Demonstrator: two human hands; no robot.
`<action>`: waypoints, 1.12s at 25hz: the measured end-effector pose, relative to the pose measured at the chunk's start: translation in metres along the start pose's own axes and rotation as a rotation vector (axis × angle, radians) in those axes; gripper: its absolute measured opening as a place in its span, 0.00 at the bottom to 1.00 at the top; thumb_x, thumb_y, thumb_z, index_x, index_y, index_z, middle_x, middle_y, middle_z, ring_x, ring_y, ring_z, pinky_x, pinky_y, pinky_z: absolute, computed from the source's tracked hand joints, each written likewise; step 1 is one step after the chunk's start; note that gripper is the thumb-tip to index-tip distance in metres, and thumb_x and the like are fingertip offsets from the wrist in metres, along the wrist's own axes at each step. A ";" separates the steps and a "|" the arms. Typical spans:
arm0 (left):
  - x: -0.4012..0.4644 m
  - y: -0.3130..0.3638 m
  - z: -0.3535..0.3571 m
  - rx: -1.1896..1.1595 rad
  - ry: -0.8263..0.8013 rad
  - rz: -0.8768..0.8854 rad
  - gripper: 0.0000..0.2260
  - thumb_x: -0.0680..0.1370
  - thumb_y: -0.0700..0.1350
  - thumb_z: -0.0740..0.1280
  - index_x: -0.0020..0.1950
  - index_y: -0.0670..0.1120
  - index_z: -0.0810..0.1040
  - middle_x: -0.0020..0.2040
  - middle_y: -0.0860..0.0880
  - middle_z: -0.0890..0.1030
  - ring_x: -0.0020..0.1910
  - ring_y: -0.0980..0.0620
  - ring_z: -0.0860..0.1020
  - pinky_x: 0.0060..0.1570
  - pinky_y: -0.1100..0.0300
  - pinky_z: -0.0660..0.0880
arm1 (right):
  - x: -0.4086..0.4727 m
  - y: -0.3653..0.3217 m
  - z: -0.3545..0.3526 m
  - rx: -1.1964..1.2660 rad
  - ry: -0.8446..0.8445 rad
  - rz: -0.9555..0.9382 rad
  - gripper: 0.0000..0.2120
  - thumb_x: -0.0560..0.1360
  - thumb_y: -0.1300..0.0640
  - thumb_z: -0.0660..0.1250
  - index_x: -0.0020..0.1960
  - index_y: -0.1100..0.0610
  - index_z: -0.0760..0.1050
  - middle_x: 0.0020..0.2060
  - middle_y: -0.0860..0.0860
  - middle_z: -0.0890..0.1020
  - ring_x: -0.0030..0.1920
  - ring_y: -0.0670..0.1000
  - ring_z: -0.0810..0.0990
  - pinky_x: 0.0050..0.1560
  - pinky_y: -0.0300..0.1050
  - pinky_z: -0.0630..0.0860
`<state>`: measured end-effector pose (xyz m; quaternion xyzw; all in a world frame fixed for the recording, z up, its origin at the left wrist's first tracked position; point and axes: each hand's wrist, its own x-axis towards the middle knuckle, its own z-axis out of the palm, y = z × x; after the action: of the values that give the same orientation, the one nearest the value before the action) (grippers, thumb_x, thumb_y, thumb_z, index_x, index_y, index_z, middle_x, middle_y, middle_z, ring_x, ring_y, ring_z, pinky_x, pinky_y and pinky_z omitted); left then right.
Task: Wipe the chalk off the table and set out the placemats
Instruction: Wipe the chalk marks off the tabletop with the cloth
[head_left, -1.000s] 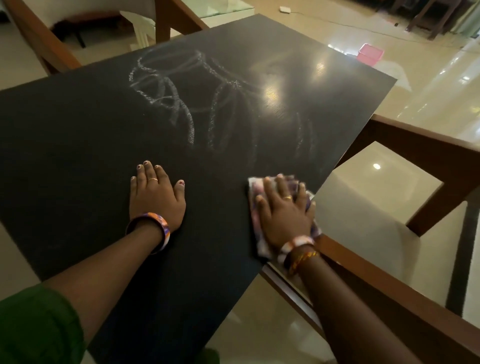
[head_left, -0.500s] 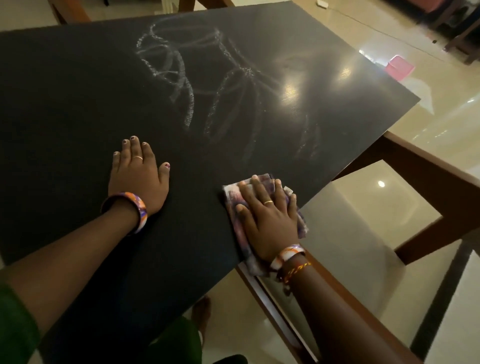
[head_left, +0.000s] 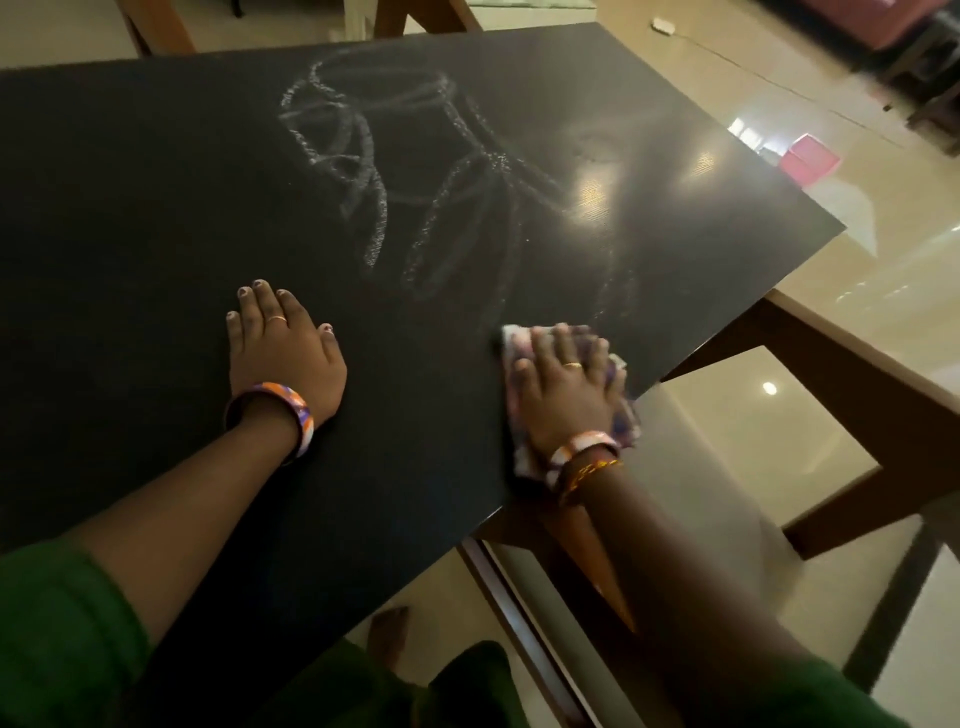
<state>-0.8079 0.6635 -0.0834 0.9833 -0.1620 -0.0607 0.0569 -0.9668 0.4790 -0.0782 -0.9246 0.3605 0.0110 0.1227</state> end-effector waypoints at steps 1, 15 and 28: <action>-0.001 -0.001 -0.001 -0.007 -0.004 0.003 0.27 0.81 0.50 0.50 0.75 0.35 0.52 0.76 0.37 0.52 0.75 0.40 0.49 0.74 0.47 0.49 | -0.011 -0.013 0.005 -0.023 -0.031 -0.115 0.24 0.82 0.43 0.45 0.77 0.43 0.50 0.78 0.47 0.47 0.76 0.58 0.38 0.71 0.62 0.33; 0.000 0.004 0.000 0.041 -0.003 -0.018 0.27 0.81 0.51 0.49 0.75 0.35 0.52 0.76 0.37 0.52 0.75 0.40 0.51 0.73 0.47 0.51 | 0.003 -0.024 0.002 -0.014 -0.119 -0.166 0.31 0.77 0.35 0.52 0.76 0.40 0.47 0.77 0.45 0.44 0.75 0.59 0.35 0.68 0.67 0.32; 0.000 0.003 0.000 0.021 0.001 -0.030 0.27 0.81 0.51 0.48 0.75 0.36 0.51 0.76 0.38 0.52 0.75 0.41 0.50 0.73 0.48 0.49 | 0.042 -0.008 -0.009 0.048 -0.072 0.044 0.29 0.78 0.37 0.52 0.76 0.40 0.49 0.77 0.45 0.46 0.76 0.59 0.37 0.69 0.71 0.38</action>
<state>-0.8087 0.6601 -0.0826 0.9862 -0.1477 -0.0594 0.0460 -0.9307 0.4549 -0.0724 -0.9122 0.3764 0.0383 0.1572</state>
